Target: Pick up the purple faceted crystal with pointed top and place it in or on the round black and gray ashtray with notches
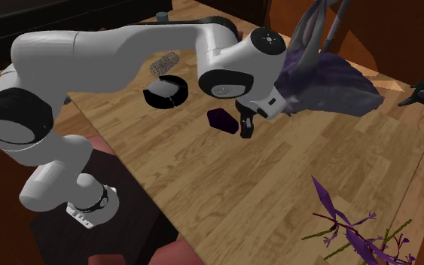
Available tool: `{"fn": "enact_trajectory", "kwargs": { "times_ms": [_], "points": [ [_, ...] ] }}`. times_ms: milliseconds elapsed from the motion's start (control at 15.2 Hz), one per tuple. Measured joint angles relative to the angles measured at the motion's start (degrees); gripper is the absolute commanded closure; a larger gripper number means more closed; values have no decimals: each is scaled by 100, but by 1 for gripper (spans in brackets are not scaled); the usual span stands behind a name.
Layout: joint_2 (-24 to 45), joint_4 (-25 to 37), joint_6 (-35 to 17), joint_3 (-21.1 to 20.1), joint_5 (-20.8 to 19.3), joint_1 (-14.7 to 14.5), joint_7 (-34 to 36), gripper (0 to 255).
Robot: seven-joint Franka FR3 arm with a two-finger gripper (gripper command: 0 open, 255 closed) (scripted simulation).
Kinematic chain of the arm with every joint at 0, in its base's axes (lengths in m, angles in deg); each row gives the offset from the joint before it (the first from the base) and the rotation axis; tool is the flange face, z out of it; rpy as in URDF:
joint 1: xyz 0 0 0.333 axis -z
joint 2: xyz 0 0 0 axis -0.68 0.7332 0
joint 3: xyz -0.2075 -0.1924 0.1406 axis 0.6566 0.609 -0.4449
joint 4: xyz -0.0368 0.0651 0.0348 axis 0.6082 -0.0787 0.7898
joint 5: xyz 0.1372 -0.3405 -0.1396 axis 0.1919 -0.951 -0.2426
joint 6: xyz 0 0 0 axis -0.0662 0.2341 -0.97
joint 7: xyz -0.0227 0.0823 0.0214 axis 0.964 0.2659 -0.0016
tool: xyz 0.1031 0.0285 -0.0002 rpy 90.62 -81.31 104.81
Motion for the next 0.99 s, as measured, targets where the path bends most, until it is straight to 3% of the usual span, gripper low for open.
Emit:
{"fn": "enact_trajectory", "kwargs": {
  "times_ms": [330, 990],
  "points": [
    [871, 1037, 73, -133, -147, -236, 231, 0],
    [952, 612, -454, -171, -151, -321, 224, 0]
  ]
}}
